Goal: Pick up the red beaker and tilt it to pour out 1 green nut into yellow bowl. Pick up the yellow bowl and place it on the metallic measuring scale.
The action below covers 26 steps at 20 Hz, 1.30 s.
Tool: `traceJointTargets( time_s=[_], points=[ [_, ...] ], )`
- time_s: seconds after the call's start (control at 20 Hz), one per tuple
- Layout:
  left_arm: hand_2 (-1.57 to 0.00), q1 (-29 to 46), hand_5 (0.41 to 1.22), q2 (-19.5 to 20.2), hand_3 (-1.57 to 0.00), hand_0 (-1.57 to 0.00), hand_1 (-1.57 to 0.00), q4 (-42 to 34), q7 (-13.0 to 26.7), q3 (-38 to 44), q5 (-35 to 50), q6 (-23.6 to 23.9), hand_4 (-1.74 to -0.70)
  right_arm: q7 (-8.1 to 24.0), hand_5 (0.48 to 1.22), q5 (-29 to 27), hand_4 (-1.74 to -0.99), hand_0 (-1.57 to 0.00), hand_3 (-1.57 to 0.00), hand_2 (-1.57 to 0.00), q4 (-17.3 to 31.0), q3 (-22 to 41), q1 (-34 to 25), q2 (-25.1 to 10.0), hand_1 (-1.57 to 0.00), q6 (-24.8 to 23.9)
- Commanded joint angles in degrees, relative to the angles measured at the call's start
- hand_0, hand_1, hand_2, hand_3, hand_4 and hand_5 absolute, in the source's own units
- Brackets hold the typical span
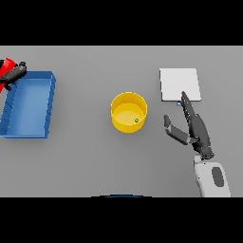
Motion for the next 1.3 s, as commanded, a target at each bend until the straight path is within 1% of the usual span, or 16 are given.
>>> traceJointTargets(
  time_s=[0.0, 0.05, 0.15, 0.25, 0.4, 0.45, 0.55, 0.65, 0.75, 0.85, 0.9, 0.95, 1.05, 1.1, 1.15, 1.25],
  points=[
    [-0.6, -0.1, 0.701, 0.1, -0.37, -0.79, -0.66, -0.7, 0.6, -0.2, 0.4, -1.0, -0.88, -0.1, 0.726, 0.0, -1.32, 0.0, 0.0, 0.0, -0.5, -0.1, 0.0, -0.4, 0.0, 0.0],
    [-0.48, -0.2, 0.688, 1.0, -0.3, -0.63, -0.53, -0.8, 0.6, -0.4, 0.4, -2.3, -0.85, 0.2, 0.725, -0.5, -1.321, 0.0, 0.0, 0.0, -1.4, -0.2, 0.2, -0.6, 0.0, 0.4],
    [-0.31, -0.3, 0.667, 1.8, -0.19, -0.4, -0.34, -0.7, 1.1, -1.3, 0.4, -4.1, -0.81, 0.0, 0.724, -0.6, -1.316, 0.0, 0.0, 0.0, -1.9, 0.0, 0.9, -0.7, 0.0, 0.8],
    [-0.2, -1.1, 0.653, 1.9, -0.12, -0.26, -0.22, 0.7, 1.1, -2.6, 0.3, -4.8, -0.78, 0.1, 0.721, -0.2, -1.31, 0.0, 0.0, 0.0, -1.6, 0.6, 1.0, 0.0, 0.0, 0.7],
    [-0.1, -1.7, 0.655, 2.1, -0.06, -0.13, -0.11, 1.9, 1.1, -4.2, -0.3, -5.2, -0.76, 0.6, 0.717, 1.0, -1.305, 0.0, 0.0, 0.0, -1.1, 0.7, 0.7, -0.2, 0.0, -0.2],
    [-0.08, -1.2, 0.655, 2.7, -0.05, -0.1, -0.09, 1.1, 1.0, -4.4, -0.6, -4.8, -0.75, 0.0, 0.717, 1.0, -1.3, 0.0, 0.0, 0.0, -0.8, 0.7, 1.1, -0.4, 0.0, 0.0],
    [-0.05, -0.3, 0.658, 1.9, -0.03, -0.07, -0.06, -0.1, 0.9, -4.9, -1.5, -2.4, -0.73, 0.6, 0.713, 0.5, -1.279, 0.0, 0.0, 0.0, -0.9, 0.9, 0.8, 0.3, 0.0, 0.1],
    [-0.03, -0.1, 0.664, 2.0, -0.02, -0.04, -0.04, -0.9, 1.1, -4.1, -0.9, -1.2, -0.73, 3.0, 0.688, 3.6, -1.281, 0.0, 0.0, 0.0, -1.9, 1.6, -0.3, -0.7, 0.0, -1.4],
    [-0.02, -0.8, 0.675, 1.5, -0.01, -0.03, -0.02, -0.6, 0.1, -4.1, -1.2, -0.6, -0.72, 5.9, 0.662, 7.6, -1.222, 0.0, 0.0, 0.0, -1.8, 3.3, -2.3, -1.9, 0.0, -2.0],
    [-0.01, -0.5, 0.685, 1.6, -0.01, -0.02, -0.01, -1.3, -0.6, -3.8, -0.9, -0.1, -0.72, 3.7, 0.672, 7.1, -1.167, -0.01, 0.0, 0.0, -1.5, 4.3, -5.6, -4.2, 0.0, 1.8],
    [-0.01, -0.5, 0.693, 1.2, -0.01, -0.01, -0.01, -1.3, -0.8, -3.9, -1.0, 0.2, -0.72, 2.3, 0.68, 7.4, -1.174, -0.01, 0.0, 0.0, -0.7, 5.4, -7.2, -5.5, 0.0, 4.2],
    [-0.01, 0.0, 0.7, 1.1, 0.0, -0.01, -0.01, -1.7, -1.0, -3.9, -0.9, 0.6, -0.73, 2.0, 0.683, 7.6, -1.202, -0.01, 0.0, 0.0, -0.1, 6.0, -9.0, -6.9, 0.0, 6.1],
    [0.0, 0.1, 0.709, 1.0, 0.0, -0.01, -0.01, -2.0, -0.7, -3.8, -0.6, 0.8, -0.74, 0.8, 0.666, 11.7, -1.254, 0.0, 0.0, 0.0, 1.2, 9.1, -12.0, -9.7, 0.0, 8.5],
    [0.0, 0.5, 0.709, 1.3, 0.0, 0.0, 0.0, -2.4, -0.9, -3.9, -0.8, 0.7, -0.74, 2.4, 0.656, 13.9, -1.26, 0.0, 0.0, 0.0, 2.0, 10.4, -13.9, -10.9, 0.0, 9.5],
    [0.0, 0.6, 0.709, 1.6, 0.0, 0.0, 0.0, -2.2, -1.3, -3.6, -0.4, 0.3, -0.74, 2.8, 0.648, 15.4, -1.255, 0.0, 0.0, 0.0, 2.9, 11.3, -14.8, -11.6, 0.0, 9.9],
    [0.0, 0.6, 0.709, 1.2, 0.0, 0.0, 0.0, -2.8, -1.7, -3.6, -0.2, 0.6, -0.75, 2.0, 0.627, 20.4, -1.234, 0.0, 0.0, 0.0, 4.2, 15.3, -19.4, -13.9, 0.0, 11.9]
  ],
)
